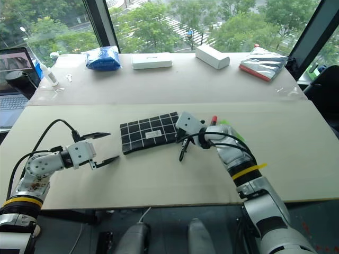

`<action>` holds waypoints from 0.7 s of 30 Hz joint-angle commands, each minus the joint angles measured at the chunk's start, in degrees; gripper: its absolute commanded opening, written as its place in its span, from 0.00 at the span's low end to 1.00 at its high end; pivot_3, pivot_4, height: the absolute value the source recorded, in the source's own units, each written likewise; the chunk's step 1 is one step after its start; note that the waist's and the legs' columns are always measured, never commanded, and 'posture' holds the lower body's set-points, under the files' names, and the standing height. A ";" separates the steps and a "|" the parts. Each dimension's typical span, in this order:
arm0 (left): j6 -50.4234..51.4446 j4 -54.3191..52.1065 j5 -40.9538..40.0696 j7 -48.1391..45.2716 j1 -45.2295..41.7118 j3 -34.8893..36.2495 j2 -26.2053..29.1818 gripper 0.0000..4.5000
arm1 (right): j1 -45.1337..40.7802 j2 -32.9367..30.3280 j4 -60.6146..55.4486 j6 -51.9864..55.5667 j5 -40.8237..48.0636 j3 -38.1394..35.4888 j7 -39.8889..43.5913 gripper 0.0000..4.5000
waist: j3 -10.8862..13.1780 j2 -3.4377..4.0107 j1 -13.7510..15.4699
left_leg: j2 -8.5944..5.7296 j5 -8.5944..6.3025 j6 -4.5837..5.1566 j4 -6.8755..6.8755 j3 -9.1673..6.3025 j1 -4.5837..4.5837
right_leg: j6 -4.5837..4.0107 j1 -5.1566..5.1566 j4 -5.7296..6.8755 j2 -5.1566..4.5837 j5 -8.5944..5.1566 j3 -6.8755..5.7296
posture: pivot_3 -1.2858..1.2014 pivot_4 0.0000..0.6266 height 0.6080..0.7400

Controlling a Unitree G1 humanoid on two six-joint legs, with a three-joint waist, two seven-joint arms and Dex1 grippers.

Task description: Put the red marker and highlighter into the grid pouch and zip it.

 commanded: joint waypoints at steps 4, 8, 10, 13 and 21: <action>0.84 0.19 -0.58 -1.66 -0.12 -0.31 1.09 1.00 | 0.31 -0.19 0.92 -2.03 -5.99 3.19 -1.09 0.01 | -0.06 -0.07 -0.10 | 0.01 0.00 0.00 -0.01 0.00 0.06 | 0.00 0.05 0.00 0.01 0.00 -0.01 | 0.52 0.24 1.00; 0.75 0.80 -1.33 -2.99 -1.08 -1.00 -0.03 1.00 | 0.11 0.00 1.09 -2.58 -6.70 2.80 -0.93 0.01 | -0.08 -0.10 -0.07 | 0.01 0.00 0.00 -0.01 0.00 0.08 | 0.00 0.08 0.00 0.01 0.00 -0.01 | 0.52 0.24 1.00; -2.89 3.62 2.02 -1.34 -2.73 -2.02 0.11 1.00 | -0.21 0.07 1.13 -2.76 -6.44 2.43 -0.58 0.01 | -0.08 -0.10 -0.02 | 0.01 0.00 0.00 0.00 -0.01 0.08 | 0.00 0.10 0.00 0.01 0.00 -0.01 | 0.52 0.24 1.00; -9.85 8.84 7.88 4.44 -6.41 -3.15 0.40 1.00 | -0.36 0.46 1.00 -2.88 -5.41 1.91 0.45 0.01 | -0.09 -0.12 0.19 | 0.00 0.00 0.00 0.02 -0.02 0.11 | -0.01 0.13 0.00 0.01 0.00 -0.02 | 0.52 0.24 1.00; -21.68 17.68 12.89 10.47 -11.99 -6.69 -1.33 1.00 | -0.16 1.69 1.03 -2.44 -4.44 0.65 1.69 0.01 | -0.10 -0.11 0.13 | 0.00 0.00 0.00 0.02 -0.02 0.12 | -0.03 0.15 0.00 0.02 0.02 -0.03 | 0.52 0.24 1.00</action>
